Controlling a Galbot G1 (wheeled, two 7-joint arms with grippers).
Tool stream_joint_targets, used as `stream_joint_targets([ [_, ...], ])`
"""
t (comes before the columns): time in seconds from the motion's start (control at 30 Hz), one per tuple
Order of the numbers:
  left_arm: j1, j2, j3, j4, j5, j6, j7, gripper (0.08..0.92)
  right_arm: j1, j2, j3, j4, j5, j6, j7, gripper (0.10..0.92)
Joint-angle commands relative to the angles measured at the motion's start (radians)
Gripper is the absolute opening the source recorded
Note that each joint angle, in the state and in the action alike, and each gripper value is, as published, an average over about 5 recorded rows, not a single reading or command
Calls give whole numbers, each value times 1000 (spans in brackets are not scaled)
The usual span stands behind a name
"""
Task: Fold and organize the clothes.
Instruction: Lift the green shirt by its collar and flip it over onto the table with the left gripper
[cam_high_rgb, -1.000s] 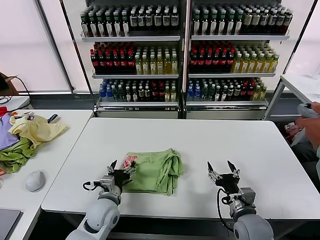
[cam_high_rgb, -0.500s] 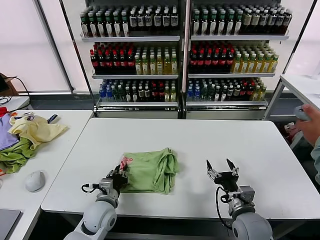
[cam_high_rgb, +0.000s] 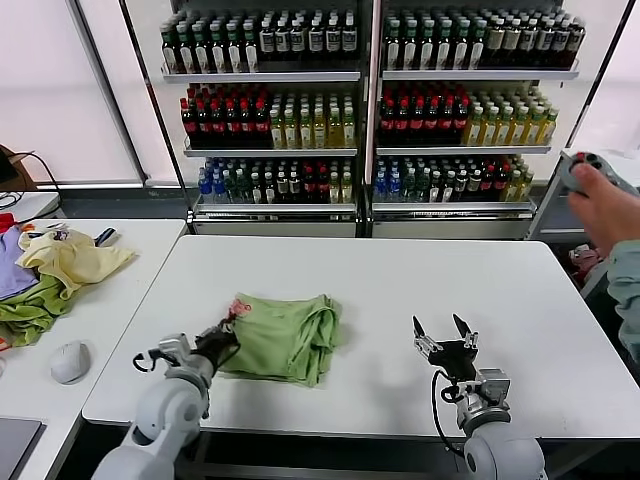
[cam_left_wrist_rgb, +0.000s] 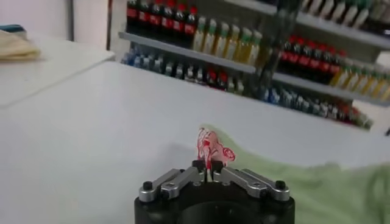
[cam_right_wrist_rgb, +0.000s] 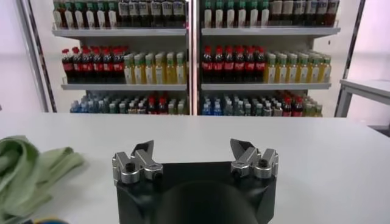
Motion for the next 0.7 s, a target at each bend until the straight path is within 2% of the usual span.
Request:
stream_joint_targets([
  [0.03, -76, 188, -315, -38, -353, 46, 7, 113, 11, -2, -2, -6, 5, 1, 0, 823],
  [0.2, -103, 258, -378, -86, -390, 77, -9, 113, 20, -1, -3, -9, 10, 2, 0, 823],
  [0.33, -95, 240, -305, -213, -370, 82, -35, 113, 23, 4, -2, -8, 11, 2, -1, 823],
  [0.47, -92, 134, -153, -290, -266, 84, -58, 113, 20, 10, 4, -6, 11, 4, -1, 823],
  [0.7, -145, -133, 192, -214, -9, 80, -94, 113, 8, 21, 22, 1, 11, 6, -1, 823],
])
